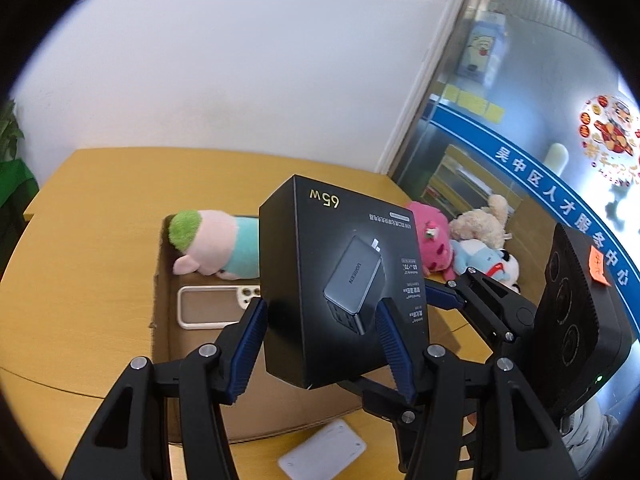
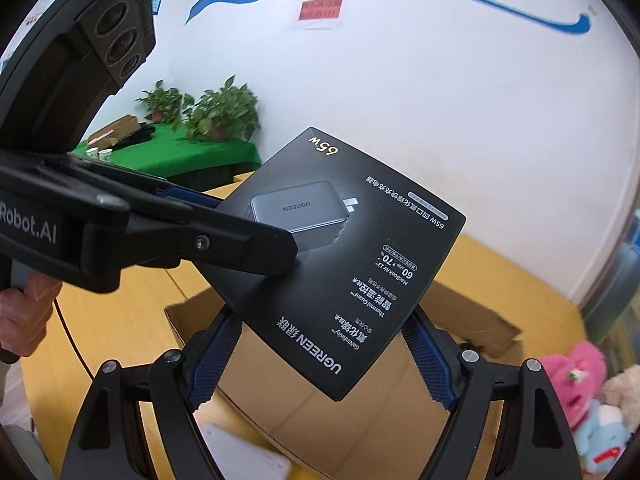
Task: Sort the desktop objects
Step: 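Lift the charger box with both grippers and carry it into the box, then release the charger box beside the phone case by opening both grippers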
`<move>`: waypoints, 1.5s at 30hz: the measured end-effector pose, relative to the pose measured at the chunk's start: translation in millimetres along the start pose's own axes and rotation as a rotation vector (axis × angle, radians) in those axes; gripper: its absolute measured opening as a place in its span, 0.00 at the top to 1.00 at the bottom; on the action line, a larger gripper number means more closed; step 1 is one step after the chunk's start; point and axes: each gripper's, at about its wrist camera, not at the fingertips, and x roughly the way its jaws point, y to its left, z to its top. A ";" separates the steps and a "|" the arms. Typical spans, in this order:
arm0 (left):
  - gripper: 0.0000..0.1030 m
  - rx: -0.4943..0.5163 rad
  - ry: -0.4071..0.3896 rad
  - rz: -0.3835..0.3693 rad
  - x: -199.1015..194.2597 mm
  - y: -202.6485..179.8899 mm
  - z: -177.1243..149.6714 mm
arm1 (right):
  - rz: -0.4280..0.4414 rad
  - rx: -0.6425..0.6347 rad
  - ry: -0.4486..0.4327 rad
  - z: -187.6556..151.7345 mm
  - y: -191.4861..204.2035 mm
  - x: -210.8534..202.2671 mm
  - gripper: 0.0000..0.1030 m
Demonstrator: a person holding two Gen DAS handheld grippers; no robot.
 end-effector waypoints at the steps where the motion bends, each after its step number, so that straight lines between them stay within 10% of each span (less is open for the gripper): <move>1: 0.46 -0.014 0.013 0.010 4.7 8.2 0.0 | 0.018 0.008 0.012 1.4 -0.6 10.0 0.21; 14: 0.46 -0.164 0.269 0.077 84.7 86.8 -38.8 | 0.220 0.121 0.271 -45.0 -2.0 140.9 0.22; 33: 0.47 -0.175 0.531 0.266 119.4 92.4 -58.5 | 0.412 0.280 0.684 -84.4 -4.5 222.8 0.23; 41: 0.48 -0.142 0.567 0.331 121.1 90.1 -60.8 | 0.400 0.283 0.669 -84.4 0.4 216.4 0.20; 45: 0.48 -0.164 0.484 0.325 100.3 87.5 -59.7 | 0.265 0.242 0.501 -77.3 -11.6 171.0 0.17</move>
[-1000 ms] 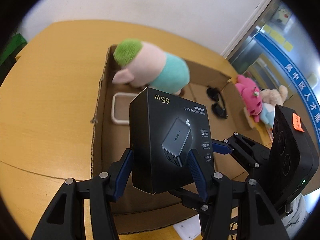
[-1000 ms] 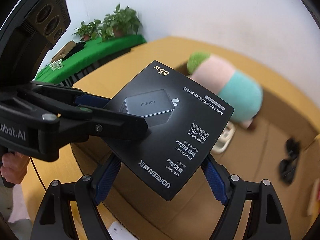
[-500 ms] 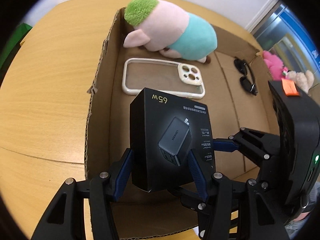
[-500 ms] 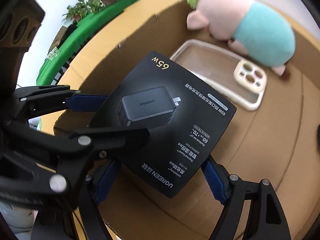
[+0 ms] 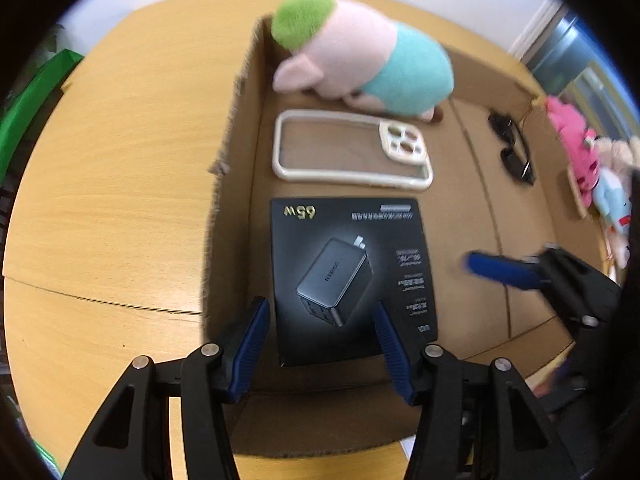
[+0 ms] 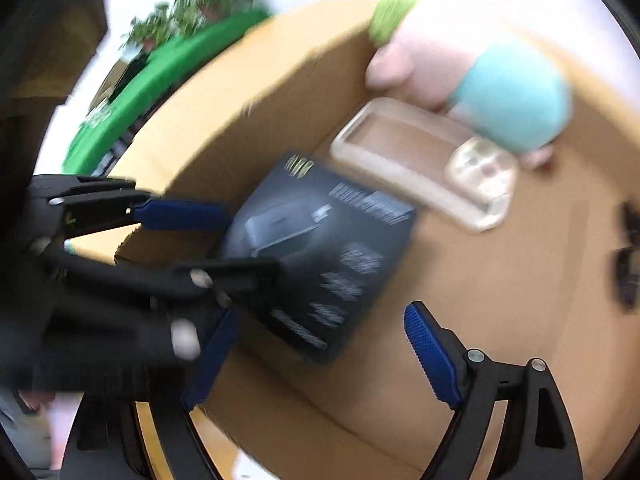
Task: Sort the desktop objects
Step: 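Release the charger box beside the phone case by opening both grippers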
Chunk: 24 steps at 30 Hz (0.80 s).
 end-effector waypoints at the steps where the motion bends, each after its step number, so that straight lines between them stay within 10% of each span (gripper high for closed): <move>1: 0.48 -0.006 -0.035 0.003 -8.7 -0.2 -3.6 | -0.016 -0.003 -0.072 -7.6 -1.5 -19.2 0.14; 4: 0.47 -0.008 -0.221 0.036 -52.1 -6.9 -22.9 | -0.061 0.010 -0.263 -41.3 -9.3 -77.8 0.02; 9: 0.16 -0.027 -0.629 0.210 -116.3 -41.8 -71.5 | -0.152 0.101 -0.389 -79.7 -25.6 -126.6 0.00; 24: 0.16 0.095 -0.618 0.151 -97.9 -116.4 -98.2 | -0.258 0.174 -0.381 -121.0 -41.5 -141.8 0.00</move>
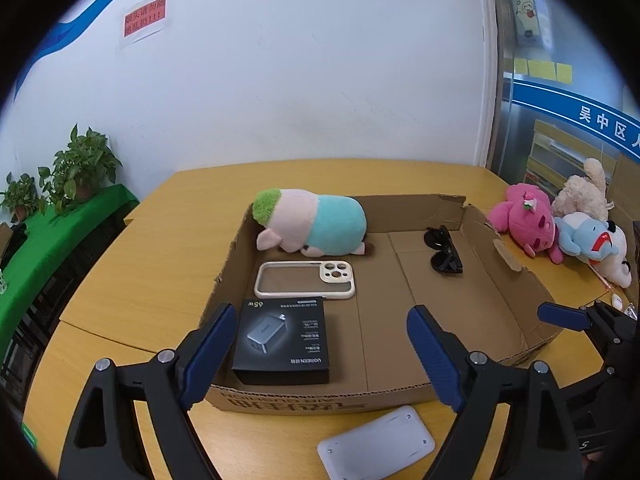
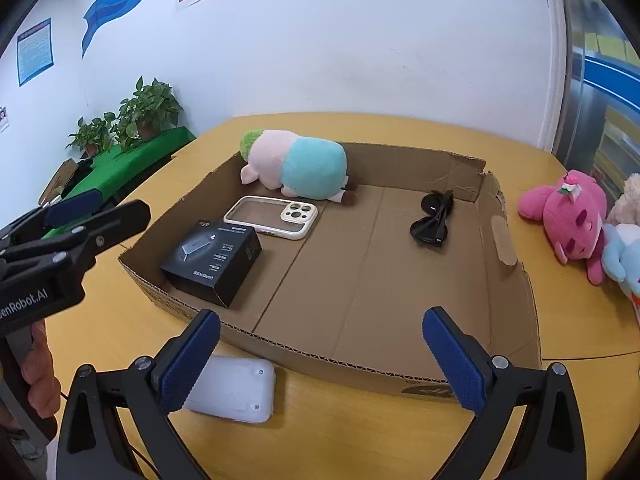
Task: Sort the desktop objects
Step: 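Release the charger box beside the phone case by opening both grippers, then move both tools to the white phone stand and grip its sides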
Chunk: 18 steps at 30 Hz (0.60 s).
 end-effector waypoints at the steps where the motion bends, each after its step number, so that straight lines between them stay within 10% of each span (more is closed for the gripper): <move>1: 0.16 -0.004 0.004 -0.002 0.9 -0.1 -0.8 | 0.000 -0.003 0.002 -0.1 -0.7 -0.3 0.00; 18: 0.16 -0.018 0.033 -0.073 9.5 -4.6 -9.2 | 0.019 0.001 0.004 1.7 -11.9 1.6 0.00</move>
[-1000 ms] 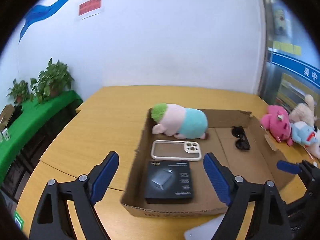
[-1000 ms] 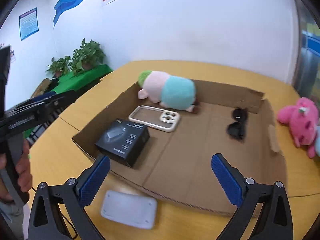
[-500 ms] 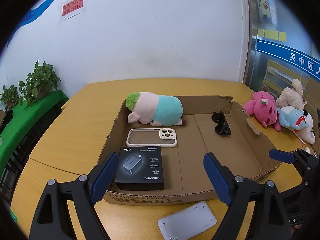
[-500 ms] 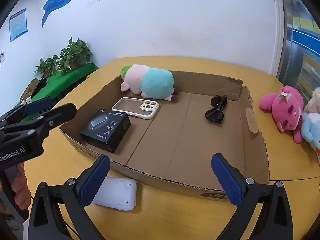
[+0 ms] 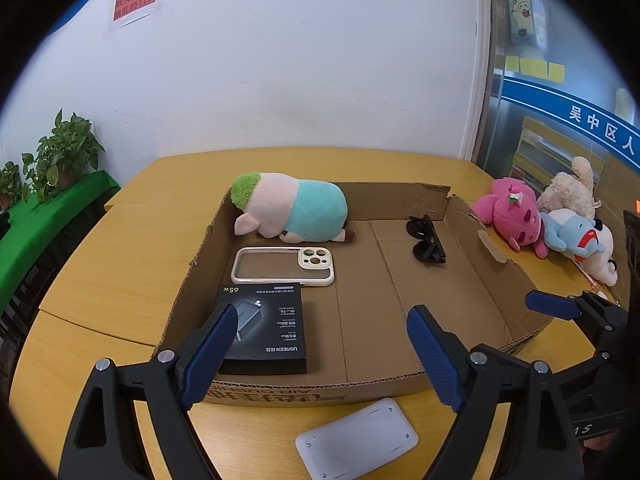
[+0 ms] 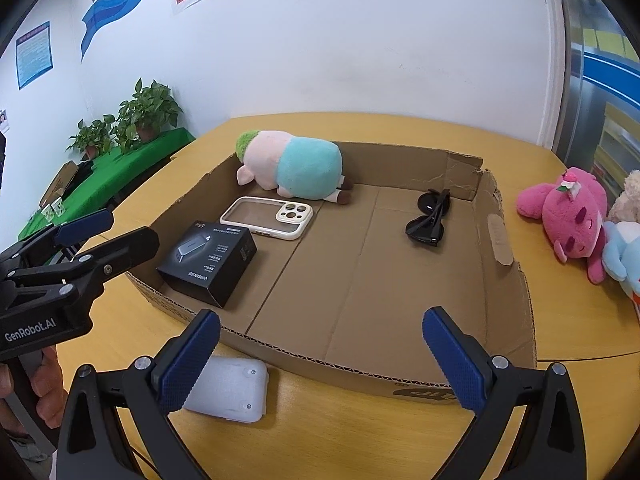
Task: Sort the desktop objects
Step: 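Move both tools to the white phone stand and grip its sides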
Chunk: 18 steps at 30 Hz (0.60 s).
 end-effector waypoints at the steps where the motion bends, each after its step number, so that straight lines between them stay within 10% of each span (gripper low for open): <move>1: 0.16 -0.001 0.007 -0.008 0.6 1.2 -1.1 | 0.007 -0.003 0.005 -0.6 0.8 1.2 0.00; 8: 0.16 -0.038 0.101 -0.109 7.4 21.8 -23.9 | 0.188 -0.154 0.163 -24.0 32.0 31.2 0.00; 12: 0.16 -0.031 0.188 -0.132 15.4 30.0 -48.5 | 0.171 -0.237 0.097 -34.1 45.4 30.3 0.00; 18: 0.16 -0.074 0.279 -0.239 22.0 44.5 -75.1 | 0.402 -0.222 0.088 -40.1 48.6 7.4 0.01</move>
